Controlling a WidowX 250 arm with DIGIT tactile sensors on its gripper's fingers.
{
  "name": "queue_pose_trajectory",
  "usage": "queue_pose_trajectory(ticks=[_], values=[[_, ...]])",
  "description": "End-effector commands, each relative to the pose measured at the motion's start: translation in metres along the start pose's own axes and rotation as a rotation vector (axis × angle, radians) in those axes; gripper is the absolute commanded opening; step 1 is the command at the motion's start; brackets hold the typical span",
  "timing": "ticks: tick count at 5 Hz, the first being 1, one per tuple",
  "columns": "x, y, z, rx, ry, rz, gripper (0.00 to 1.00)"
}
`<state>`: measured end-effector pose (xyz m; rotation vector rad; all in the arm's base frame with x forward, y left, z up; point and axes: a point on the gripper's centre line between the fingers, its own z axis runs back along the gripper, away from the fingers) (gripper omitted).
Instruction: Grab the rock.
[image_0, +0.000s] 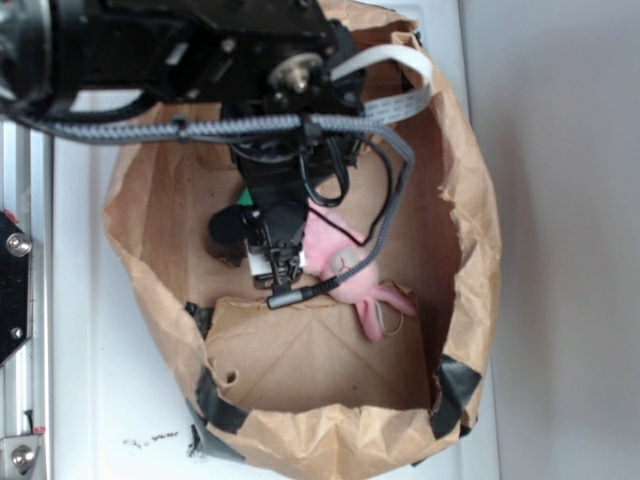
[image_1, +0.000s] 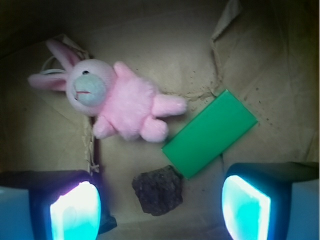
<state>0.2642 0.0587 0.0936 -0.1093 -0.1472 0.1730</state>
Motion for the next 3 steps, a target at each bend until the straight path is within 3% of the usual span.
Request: queue_pose_trajectory(ticks=[1, 3], values=[[0.004, 0.004, -0.013, 0.077, -0.081, -0.012, 1.00], [-0.009, -0.004, -0.037, 0.106, -0.086, -0.064, 1.00]])
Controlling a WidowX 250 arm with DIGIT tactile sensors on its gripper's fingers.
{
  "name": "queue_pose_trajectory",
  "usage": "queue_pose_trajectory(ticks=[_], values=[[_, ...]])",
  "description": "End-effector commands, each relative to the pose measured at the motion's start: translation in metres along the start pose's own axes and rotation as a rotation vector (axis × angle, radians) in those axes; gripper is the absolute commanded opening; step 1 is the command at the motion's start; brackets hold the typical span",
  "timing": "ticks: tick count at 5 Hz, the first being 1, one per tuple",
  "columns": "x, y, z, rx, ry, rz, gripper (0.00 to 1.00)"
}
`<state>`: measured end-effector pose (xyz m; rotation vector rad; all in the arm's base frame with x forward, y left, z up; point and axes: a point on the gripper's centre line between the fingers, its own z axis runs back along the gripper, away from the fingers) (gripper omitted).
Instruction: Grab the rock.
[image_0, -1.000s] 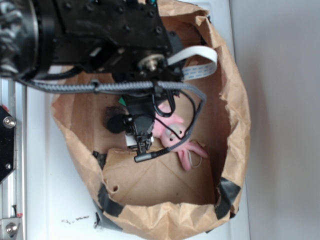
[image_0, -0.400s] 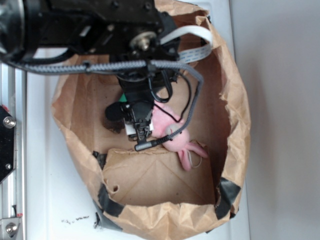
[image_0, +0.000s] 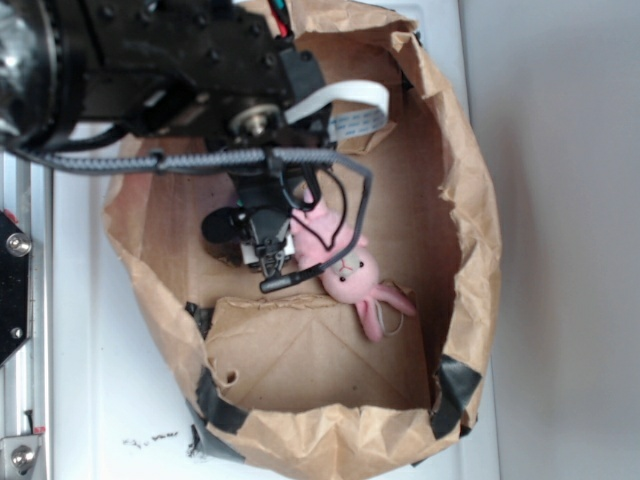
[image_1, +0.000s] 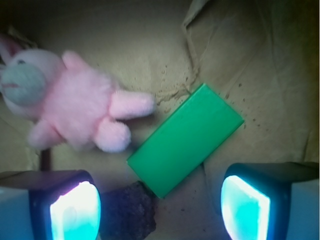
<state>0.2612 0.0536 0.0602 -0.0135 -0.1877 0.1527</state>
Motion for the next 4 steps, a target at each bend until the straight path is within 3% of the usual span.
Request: queue_pose_trajectory(ticks=[1, 4], values=[[-0.008, -0.007, -0.010, 0.038, -0.039, -0.056, 1.00], [-0.006, 0.001, 0.012, -0.008, -0.003, -0.060, 1.00]])
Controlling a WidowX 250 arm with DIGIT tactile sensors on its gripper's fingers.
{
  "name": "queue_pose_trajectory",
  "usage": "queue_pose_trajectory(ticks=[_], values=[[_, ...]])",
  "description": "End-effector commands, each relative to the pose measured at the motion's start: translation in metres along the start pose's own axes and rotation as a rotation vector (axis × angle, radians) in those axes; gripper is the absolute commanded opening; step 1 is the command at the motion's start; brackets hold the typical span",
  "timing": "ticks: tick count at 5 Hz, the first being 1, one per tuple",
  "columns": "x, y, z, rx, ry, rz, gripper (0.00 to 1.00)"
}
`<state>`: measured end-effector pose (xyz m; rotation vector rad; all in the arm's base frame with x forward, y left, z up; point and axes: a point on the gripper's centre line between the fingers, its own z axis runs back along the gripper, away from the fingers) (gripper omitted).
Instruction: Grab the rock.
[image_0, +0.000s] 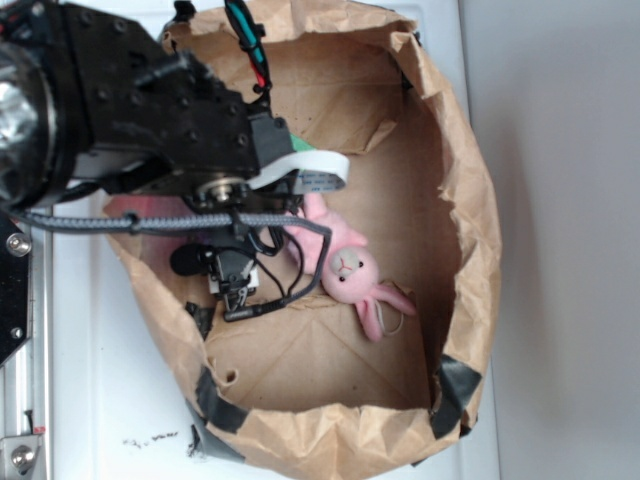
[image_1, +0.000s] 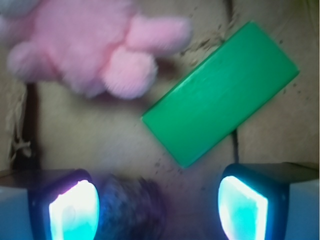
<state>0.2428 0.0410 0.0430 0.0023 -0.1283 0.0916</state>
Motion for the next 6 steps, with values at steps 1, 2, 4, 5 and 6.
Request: queue_pose_trajectory(ticks=[1, 2, 4, 5, 6], values=[[0.017, 0.019, 0.041, -0.050, -0.048, 0.002, 1.00], [0.017, 0.022, 0.045, -0.065, -0.046, 0.005, 1.00], [0.011, 0.012, 0.039, -0.061, -0.060, -0.015, 1.00], [0.004, 0.003, 0.028, -0.064, -0.039, -0.055, 1.00], [-0.001, -0.002, 0.022, -0.056, -0.043, -0.070, 1.00]])
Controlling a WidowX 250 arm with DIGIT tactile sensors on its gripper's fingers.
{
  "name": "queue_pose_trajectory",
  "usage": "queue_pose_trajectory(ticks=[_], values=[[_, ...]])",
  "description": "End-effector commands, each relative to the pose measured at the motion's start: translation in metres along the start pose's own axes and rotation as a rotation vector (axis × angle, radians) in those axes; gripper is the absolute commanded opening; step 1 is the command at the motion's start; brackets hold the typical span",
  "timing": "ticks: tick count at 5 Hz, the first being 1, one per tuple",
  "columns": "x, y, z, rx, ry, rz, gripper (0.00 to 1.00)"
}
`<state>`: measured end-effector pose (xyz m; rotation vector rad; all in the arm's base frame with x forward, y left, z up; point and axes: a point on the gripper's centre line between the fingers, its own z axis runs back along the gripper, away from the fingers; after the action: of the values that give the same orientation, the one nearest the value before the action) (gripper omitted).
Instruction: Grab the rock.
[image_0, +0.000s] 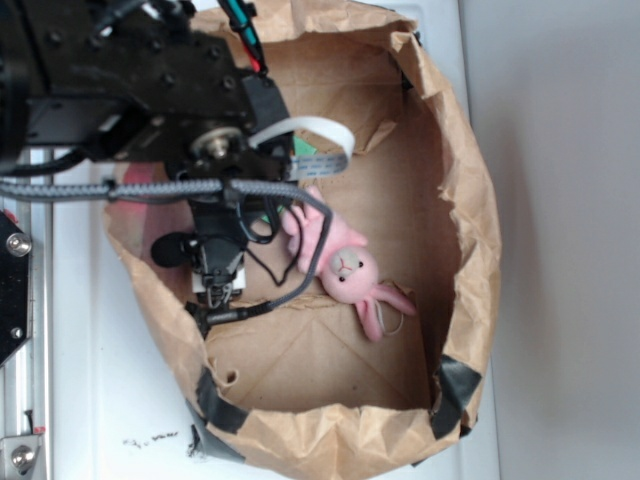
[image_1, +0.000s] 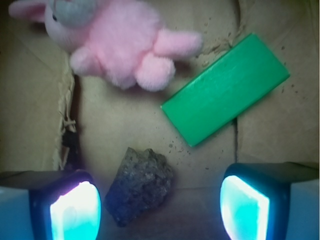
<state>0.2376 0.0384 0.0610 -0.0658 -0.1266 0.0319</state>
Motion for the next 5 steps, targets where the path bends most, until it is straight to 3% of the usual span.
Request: queue_pose_trajectory(ticks=[1, 5], values=[[0.000, -0.007, -0.007, 0.026, -0.035, -0.024, 1.00], [-0.006, -0.023, -0.028, 0.075, -0.024, -0.053, 1.00]])
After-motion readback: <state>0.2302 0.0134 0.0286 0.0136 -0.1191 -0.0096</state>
